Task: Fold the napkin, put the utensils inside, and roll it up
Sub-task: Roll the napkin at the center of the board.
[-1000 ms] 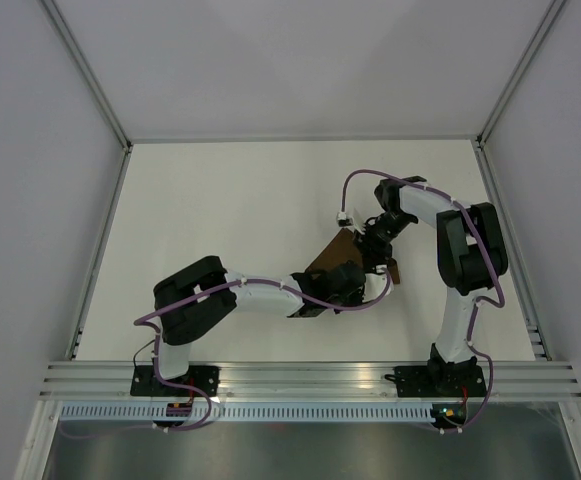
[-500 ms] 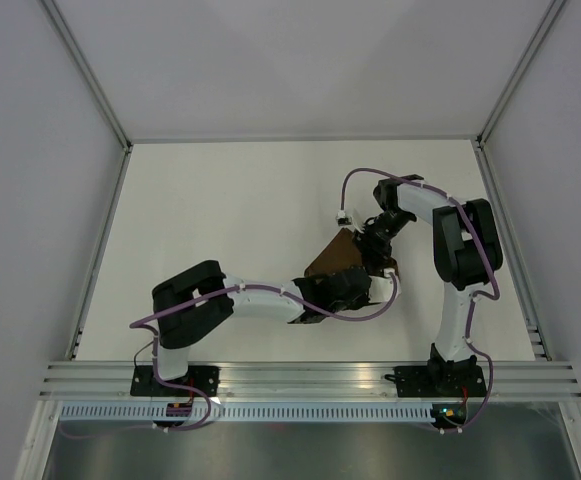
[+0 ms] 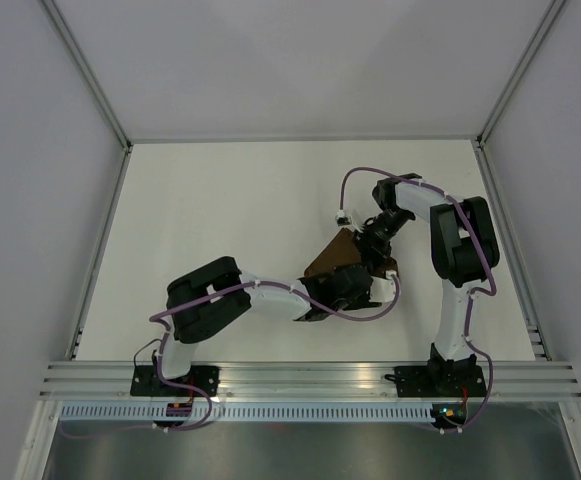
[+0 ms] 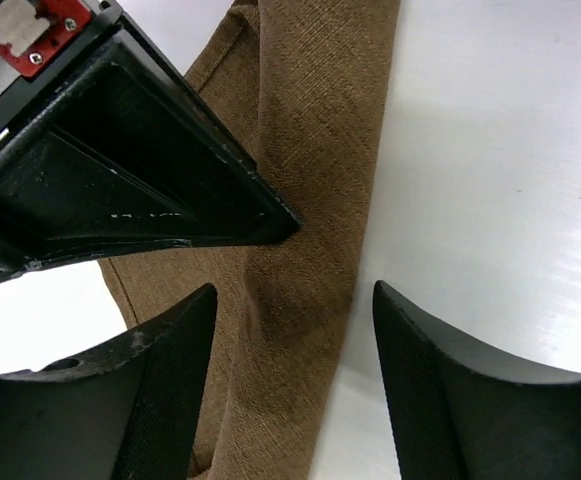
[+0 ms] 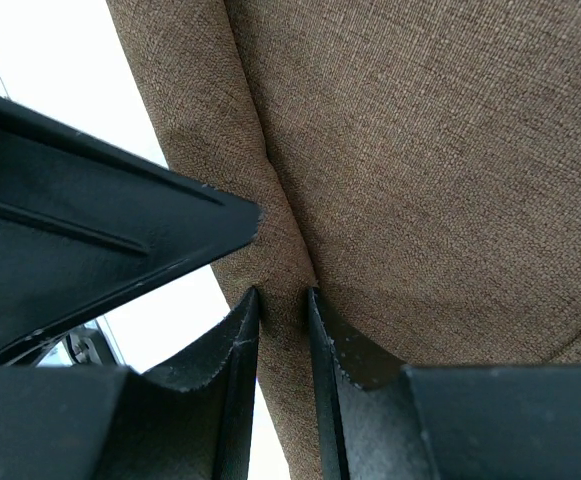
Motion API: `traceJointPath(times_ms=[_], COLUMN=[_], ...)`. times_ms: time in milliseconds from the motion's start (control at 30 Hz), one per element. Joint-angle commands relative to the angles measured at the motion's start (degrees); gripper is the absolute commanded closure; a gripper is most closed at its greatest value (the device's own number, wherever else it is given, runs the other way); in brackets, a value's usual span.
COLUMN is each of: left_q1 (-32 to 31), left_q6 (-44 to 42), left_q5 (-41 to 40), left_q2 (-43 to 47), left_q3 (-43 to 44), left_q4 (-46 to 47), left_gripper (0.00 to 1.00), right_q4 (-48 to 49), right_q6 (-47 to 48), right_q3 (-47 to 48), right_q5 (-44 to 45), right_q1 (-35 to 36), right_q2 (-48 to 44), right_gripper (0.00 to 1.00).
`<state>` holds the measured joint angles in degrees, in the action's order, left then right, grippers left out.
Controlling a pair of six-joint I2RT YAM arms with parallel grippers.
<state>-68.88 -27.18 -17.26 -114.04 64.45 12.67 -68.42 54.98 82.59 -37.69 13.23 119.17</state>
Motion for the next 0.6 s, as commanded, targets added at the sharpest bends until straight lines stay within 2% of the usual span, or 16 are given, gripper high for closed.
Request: traceJointPath(times_ms=[0, 33, 167, 267, 333, 400, 433, 567], left_q1=[1.4, 1.6, 2.7, 3.2, 3.8, 4.2, 4.7, 6.5], left_q6=[-1.9, -1.6, -0.1, 1.1, 2.0, 2.9, 3.4, 5.8], left_q5=[2.7, 4.2, 7.9, 11.4, 13.8, 15.9, 17.0, 24.4], left_q2=[-1.6, -1.7, -2.2, -2.3, -2.2, -2.2, -2.1, -2.3], left_q3=[1.6, 1.6, 2.0, 2.1, 2.0, 2.3, 2.4, 3.8], left_q4=[0.2, -0.4, -3.5, -6.3, -8.1, -9.6, -10.9, -15.4], left_gripper=[0.32, 0.34, 0.63, 0.75, 0.79, 0.83, 0.85, 0.88], right_q4=[4.3, 4.2, 3.8, 3.1, 3.0, 2.7, 2.6, 4.5], right_q6=[1.1, 1.1, 1.0, 1.1, 0.9, 0.6, 0.3, -2.9], right_q3=[1.1, 1.0, 1.8, 2.6, 3.2, 3.7, 4.2, 5.5], right_q5=[1.9, 1.9, 1.7, 1.1, 0.6, 0.3, -0.3, -2.6], right_q1=[0.1, 0.1, 0.0, -0.1, -0.1, -0.2, -0.4, -1.4], right_q2=[2.4, 2.4, 2.2, 1.9, 1.6, 0.9, 0.1, -2.6], right_gripper=[0.69, 0.70, 0.69, 0.68, 0.66, 0.59, 0.51, 0.40])
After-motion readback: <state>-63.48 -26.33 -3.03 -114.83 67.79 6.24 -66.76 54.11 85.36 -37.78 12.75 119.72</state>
